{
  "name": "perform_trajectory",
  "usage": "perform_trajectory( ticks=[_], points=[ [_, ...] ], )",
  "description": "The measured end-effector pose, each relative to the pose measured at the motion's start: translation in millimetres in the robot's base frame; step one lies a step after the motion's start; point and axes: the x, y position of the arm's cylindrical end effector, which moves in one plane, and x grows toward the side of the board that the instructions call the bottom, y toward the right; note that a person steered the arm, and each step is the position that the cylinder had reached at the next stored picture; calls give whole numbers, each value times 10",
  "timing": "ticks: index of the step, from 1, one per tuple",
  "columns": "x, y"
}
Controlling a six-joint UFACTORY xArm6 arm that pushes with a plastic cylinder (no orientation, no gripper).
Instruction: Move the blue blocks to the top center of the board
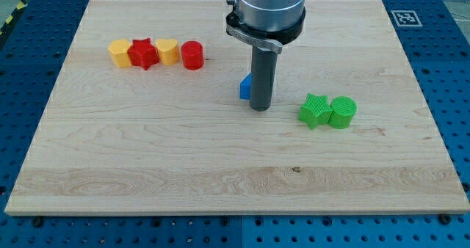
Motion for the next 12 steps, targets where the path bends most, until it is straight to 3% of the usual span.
perform_trajectory(
  ticks=[3, 6, 7, 9, 12],
  points=[
    [-200, 43],
    [-152, -347],
    [-346, -228],
    [-328, 19],
    [-768, -94]
  ],
)
